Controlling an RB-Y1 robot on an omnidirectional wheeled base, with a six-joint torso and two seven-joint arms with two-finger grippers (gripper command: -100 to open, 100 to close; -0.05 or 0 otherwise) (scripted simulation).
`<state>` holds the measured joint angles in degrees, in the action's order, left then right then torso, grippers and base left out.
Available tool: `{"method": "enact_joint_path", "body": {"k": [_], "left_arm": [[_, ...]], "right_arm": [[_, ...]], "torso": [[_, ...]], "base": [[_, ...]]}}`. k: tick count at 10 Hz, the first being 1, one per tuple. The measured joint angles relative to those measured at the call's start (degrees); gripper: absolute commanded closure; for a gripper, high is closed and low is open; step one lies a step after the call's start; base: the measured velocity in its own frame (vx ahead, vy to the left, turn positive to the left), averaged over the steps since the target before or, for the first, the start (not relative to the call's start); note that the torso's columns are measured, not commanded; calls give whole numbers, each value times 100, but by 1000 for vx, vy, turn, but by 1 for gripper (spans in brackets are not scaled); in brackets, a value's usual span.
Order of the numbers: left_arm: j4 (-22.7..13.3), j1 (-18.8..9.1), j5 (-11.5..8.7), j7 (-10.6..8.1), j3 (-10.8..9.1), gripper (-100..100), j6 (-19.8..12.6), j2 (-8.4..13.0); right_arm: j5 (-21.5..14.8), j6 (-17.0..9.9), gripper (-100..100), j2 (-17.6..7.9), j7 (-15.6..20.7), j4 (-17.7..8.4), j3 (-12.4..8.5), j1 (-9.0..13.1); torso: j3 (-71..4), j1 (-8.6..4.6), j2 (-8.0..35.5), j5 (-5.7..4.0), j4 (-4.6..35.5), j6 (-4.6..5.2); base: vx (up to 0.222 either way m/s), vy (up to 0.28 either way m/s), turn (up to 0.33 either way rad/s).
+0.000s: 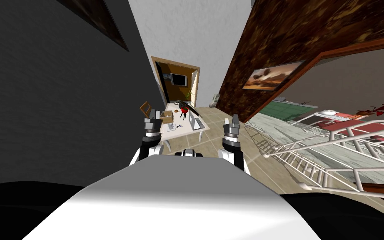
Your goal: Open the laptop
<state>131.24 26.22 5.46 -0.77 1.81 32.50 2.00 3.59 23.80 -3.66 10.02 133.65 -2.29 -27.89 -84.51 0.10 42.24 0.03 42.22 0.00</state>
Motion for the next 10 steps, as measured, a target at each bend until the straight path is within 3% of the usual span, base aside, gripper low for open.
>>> {"method": "enact_joint_path", "body": {"k": [5,10], "left_arm": [[0,0,0,0,0,0,0,0],[0,0,0,0,1,0,0,-1]], "right_arm": [[-452,-196,-100,-541,396,-367,-137,113],[-1111,-415,-100,-831,995,-1010,-293,354]], "torso": [[-6,-6,5,-2,7,1],[-7,-5,3,-1,6,1]], "base": [[1,86,53],[2,108,64]]}}
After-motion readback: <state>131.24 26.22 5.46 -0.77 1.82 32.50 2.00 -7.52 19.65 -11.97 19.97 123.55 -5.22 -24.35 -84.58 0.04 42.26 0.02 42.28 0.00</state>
